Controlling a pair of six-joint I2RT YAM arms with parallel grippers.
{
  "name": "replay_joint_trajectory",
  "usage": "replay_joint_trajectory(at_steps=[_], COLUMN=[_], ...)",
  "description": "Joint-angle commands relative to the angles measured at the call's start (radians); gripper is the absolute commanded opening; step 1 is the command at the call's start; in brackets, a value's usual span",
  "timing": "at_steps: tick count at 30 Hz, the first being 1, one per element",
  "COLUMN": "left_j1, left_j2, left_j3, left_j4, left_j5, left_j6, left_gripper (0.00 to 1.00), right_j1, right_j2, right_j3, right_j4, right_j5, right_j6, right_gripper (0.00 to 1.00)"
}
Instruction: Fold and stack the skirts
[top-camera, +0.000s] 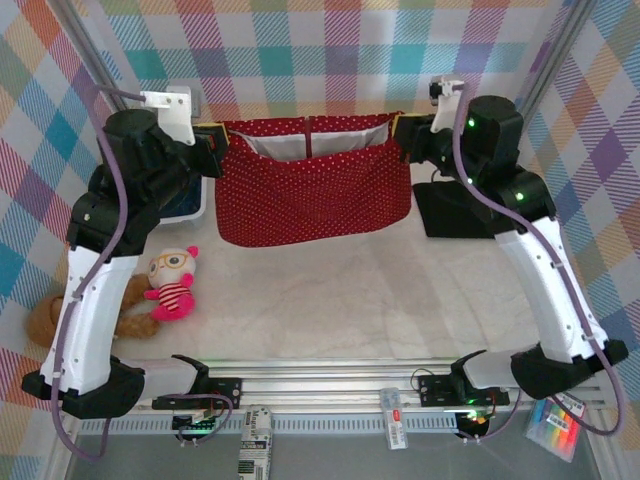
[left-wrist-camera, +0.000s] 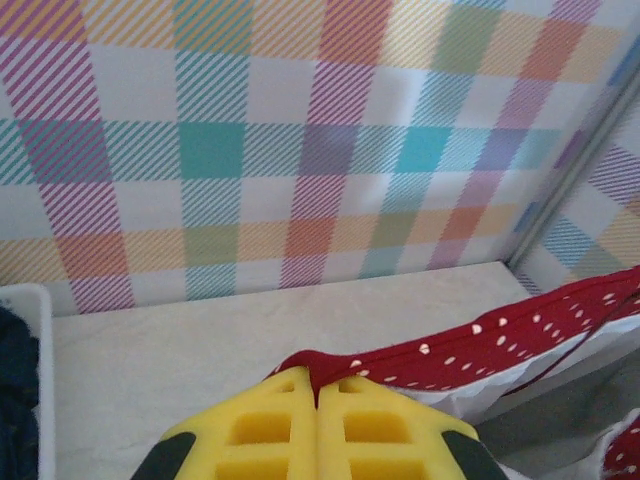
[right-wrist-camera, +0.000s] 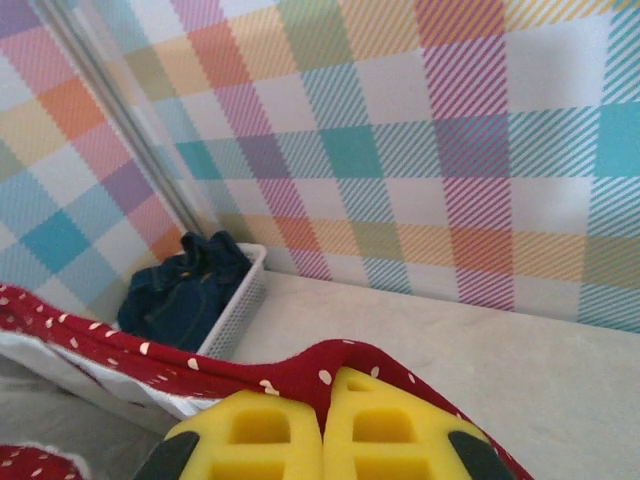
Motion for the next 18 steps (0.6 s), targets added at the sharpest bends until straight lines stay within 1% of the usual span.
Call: replay_joint_trajectory(at_steps=[1, 4, 8, 9, 10, 11, 13, 14, 15, 18], left_j1=[0.005, 0.005, 0.005, 0.004, 0.004, 0.005, 0.018, 0.029, 0.038, 0.087], left_j2=[-0.05, -0.092, -0.101, -0.097, -0.087, -0.068, 0.019, 0.076, 0.123, 0.288], left_j3=[0.049, 0.029, -0.003, -0.008, -0.022, -0.032, -0.012, -0.006, -0.014, -0.067], left_j4=[-0.037, -0.03, -0.002, -0.012, -0.026, -0.053, -0.143, -0.171, -0.177, -0.132], left_j5=[0.122, 0.207, 0.27, 0.254, 0.205, 0.12, -0.008, -0.038, -0.051, -0.027], left_j6=[0.014, -0.02, -0.148, -0.164, -0.172, -0.186, -0.218, -0.234, -0.243, -0.25], left_gripper=[0.0, 0.0, 0.0, 0.0, 0.0, 0.0, 0.0, 0.0, 0.0, 0.0], right_j1=[-0.006, -0.006, -0.006, -0.007, -0.006, -0.006, -0.006, -0.008, -0.009, -0.045], right_j2=[-0.134, -0.22, -0.268, -0.273, -0.276, -0.273, -0.243, -0.212, -0.176, -0.012], right_j3=[-0.064, -0.143, -0.215, -0.228, -0.244, -0.26, -0.276, -0.28, -0.285, -0.341], right_j4=[0.101, 0.126, 0.098, 0.093, 0.092, 0.098, 0.097, 0.09, 0.085, 0.107], right_j5=[-0.065, -0.107, -0.099, -0.085, -0.066, -0.05, -0.005, 0.009, 0.018, 0.02], right_j6=[0.051, 0.092, 0.118, 0.119, 0.119, 0.114, 0.105, 0.096, 0.086, 0.099], right_gripper=[0.0, 0.0, 0.0, 0.0, 0.0, 0.0, 0.0, 0.0, 0.0, 0.0])
